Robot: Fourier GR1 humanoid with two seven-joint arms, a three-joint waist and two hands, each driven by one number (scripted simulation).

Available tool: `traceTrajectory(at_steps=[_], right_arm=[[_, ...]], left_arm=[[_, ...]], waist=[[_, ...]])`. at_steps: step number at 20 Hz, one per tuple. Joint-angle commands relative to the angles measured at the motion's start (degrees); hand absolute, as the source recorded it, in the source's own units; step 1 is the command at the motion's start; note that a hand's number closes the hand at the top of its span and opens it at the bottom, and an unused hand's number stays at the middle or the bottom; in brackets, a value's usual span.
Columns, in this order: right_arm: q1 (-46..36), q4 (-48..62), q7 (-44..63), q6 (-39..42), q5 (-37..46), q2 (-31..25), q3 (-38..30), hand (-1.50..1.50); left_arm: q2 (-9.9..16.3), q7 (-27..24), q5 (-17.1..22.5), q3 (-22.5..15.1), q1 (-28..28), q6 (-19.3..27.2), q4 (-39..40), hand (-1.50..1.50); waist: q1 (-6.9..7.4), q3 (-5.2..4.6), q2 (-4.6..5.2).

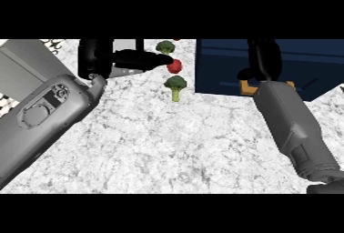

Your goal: Pick up the can, place it into the drawer and close the drawer

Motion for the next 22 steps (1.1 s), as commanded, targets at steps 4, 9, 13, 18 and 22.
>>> traceTrajectory(at_steps=[4,9,13,18,22], right_arm=[[-7.15,7.78,-1.31,-0.51,-1.32,-0.89,-2.65,-1.50],[-9.00,9.37,0.11,-1.64,-1.56,-1.56,-4.00,-1.50],[-10.53,10.28,-4.31,0.71,-3.62,-0.82,-5.43,-1.50],[-11.61,7.59,-11.19,1.48,-12.11,3.33,-12.12,-1.50],[-11.72,6.75,-16.78,4.47,-17.25,4.44,-16.26,-1.50]], left_arm=[[1.10,-0.33,-1.54,1.22,1.92,-1.18,-1.43,-1.50],[2.42,-0.67,-2.42,0.27,7.25,-0.32,-7.60,-1.50],[2.60,-0.89,-2.26,1.62,7.09,-1.65,-6.62,-1.50],[0.62,-2.05,-3.32,1.33,7.57,-0.12,-5.50,-1.50],[1.21,-3.02,-3.21,1.61,10.57,-0.81,-6.30,-1.50]], waist=[[0.14,0.43,1.08],[1.34,0.42,0.71],[0.94,0.46,0.96],[0.29,0.63,1.05],[-0.48,0.55,0.53]])
